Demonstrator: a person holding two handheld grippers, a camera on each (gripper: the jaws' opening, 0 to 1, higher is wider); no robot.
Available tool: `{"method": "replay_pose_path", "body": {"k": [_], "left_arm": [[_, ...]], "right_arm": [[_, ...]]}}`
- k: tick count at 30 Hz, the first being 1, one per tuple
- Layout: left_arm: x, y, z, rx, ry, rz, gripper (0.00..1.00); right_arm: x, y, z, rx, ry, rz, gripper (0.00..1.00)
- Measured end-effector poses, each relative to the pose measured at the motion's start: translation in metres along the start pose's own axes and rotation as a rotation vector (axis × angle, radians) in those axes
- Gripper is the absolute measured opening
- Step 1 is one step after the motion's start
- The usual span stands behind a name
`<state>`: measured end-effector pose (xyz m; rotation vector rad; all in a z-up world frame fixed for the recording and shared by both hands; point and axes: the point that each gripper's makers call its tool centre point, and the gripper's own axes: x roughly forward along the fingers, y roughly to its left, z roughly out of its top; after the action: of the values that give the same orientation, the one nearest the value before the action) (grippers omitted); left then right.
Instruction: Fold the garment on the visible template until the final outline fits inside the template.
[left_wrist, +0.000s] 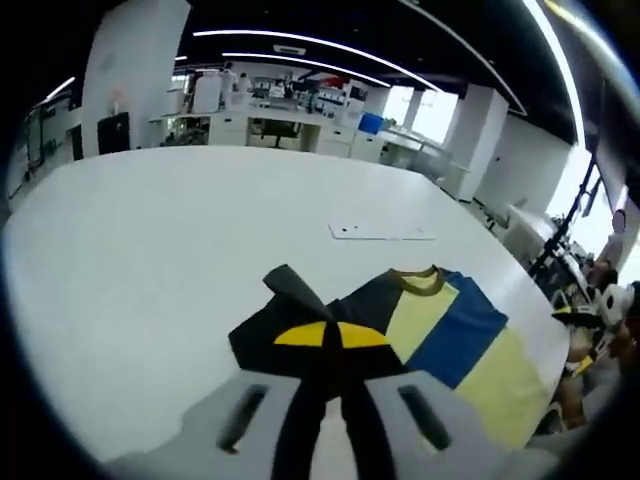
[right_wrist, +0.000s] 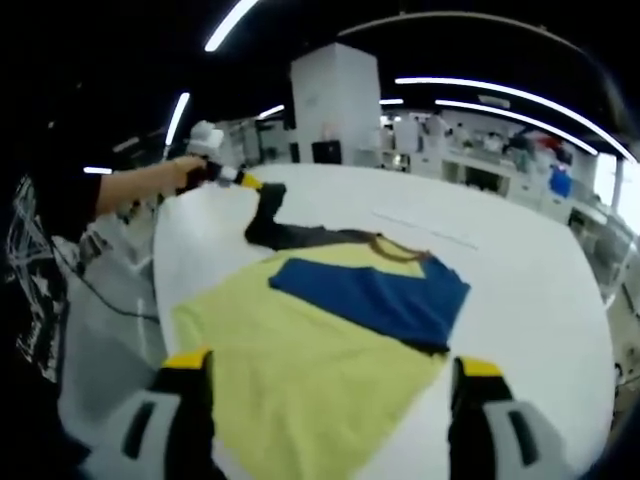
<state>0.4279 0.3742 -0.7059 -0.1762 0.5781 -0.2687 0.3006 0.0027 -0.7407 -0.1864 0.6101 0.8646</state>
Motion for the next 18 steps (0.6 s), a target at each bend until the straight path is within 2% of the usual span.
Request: {"method": "replay_pose_path", "body": {"k": [9,18], "left_arm": [[0.019,-0.042,0.01,0.009,-0.046,-0.063,0.0],[0.037,-0.073,0.018,-0.054,-0.091,-0.128,0.0]], "right_arm": [[0.001,0.002,-0.006,-0.006,0.02,0.004,0.99],[0.002,0.004,-0.013,0.012,0.031,0.011,0.99]]}}
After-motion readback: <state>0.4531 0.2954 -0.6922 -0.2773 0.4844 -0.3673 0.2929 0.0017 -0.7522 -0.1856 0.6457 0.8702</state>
